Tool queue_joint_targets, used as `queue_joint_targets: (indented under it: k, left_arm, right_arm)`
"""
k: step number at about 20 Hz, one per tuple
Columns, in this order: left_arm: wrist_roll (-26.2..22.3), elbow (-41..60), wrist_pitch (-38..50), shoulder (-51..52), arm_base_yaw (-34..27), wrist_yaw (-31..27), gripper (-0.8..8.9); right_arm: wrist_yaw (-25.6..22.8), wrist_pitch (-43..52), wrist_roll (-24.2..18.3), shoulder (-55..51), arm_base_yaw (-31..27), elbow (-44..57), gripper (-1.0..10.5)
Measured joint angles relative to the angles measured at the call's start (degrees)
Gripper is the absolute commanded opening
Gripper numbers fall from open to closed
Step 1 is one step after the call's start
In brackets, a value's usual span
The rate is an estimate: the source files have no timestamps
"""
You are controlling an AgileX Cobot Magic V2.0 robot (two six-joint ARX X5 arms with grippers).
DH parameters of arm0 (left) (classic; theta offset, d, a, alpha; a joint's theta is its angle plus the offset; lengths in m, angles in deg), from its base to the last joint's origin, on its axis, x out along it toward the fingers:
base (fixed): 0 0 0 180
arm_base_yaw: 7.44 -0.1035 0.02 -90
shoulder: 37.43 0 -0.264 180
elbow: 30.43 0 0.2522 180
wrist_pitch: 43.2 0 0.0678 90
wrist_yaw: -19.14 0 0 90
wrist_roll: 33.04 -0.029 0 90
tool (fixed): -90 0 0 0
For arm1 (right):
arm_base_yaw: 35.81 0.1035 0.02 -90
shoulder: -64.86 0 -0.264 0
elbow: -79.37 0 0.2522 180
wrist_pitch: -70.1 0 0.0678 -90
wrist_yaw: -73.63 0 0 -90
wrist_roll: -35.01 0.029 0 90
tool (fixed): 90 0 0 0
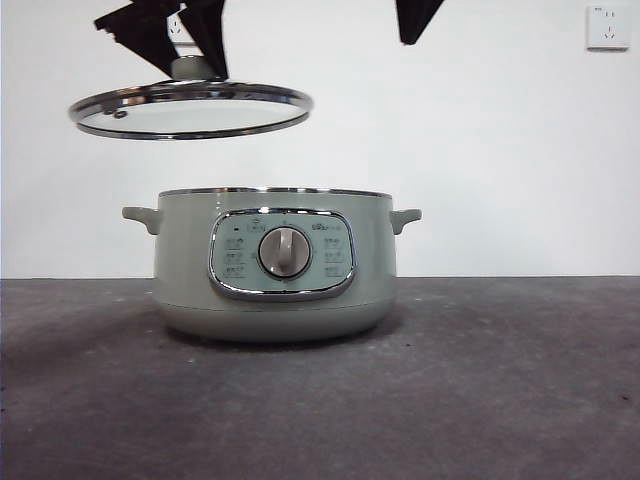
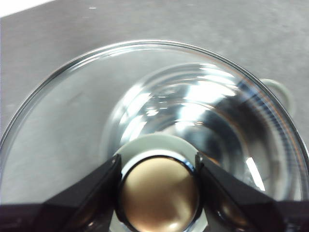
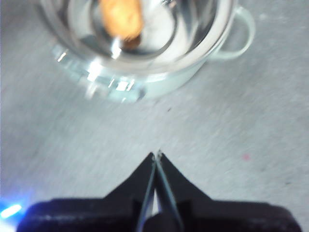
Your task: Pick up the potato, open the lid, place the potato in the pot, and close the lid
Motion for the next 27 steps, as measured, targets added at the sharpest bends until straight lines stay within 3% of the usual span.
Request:
queue_joint_targets:
  k: [5,9,17,27]
  left_arm:
    - [1.07,0.00,-0.48,-2.60,4.59,-0.04,-0.08]
    - [1.44,0.00,-0.79,-5.64,7.43,-0.04,-0.08]
    - [1.44,-0.31,0.94,-9.94,8.66,-0.02,-0.08]
    - [1.11,-1.51,4.15,-12.11,8.85,-3.19,-0.08]
  right_arm:
    - [0.02,6.12,5.33,-15.93,4.31,21.05,-0.1]
    - [0.00,6.36,10.99,-26.71,5.44,28.57,-0.1]
    - [0.00,1.18,14.82,-38.32,5.51,29.42,-0.1]
    - [-1.46,-0.79,15.21,-40.06,5.51,29.77,-0.1]
